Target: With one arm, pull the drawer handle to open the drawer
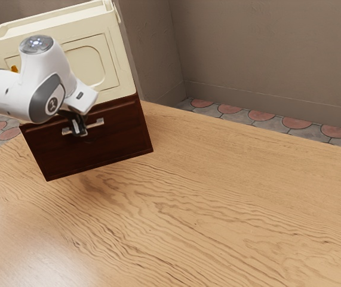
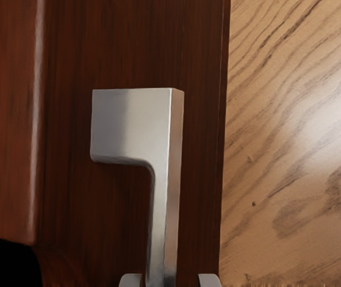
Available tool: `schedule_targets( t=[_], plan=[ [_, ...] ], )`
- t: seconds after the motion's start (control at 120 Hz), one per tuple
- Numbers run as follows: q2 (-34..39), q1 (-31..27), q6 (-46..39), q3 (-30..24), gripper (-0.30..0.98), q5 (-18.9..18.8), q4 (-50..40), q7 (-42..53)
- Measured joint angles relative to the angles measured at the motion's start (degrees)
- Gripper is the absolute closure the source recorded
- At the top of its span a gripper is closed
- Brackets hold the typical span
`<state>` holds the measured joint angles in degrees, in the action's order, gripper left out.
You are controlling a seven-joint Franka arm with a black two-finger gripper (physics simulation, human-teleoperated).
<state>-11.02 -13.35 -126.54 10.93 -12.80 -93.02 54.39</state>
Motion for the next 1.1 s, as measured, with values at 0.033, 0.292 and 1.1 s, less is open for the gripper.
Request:
schedule_targets(
  t=[0.033,0.292,1.1],
  plan=[
    [0.53,0.02,-0.01,-0.02,0.67,-0.01,-0.7,-0.03],
    [4.69,1.07,-0.14,-0.4,0.68,-0.08,-6.25,-0.18],
    [15.89,3.45,-0.7,-1.95,0.66,-1.51,-19.29,-1.19]
  ],
)
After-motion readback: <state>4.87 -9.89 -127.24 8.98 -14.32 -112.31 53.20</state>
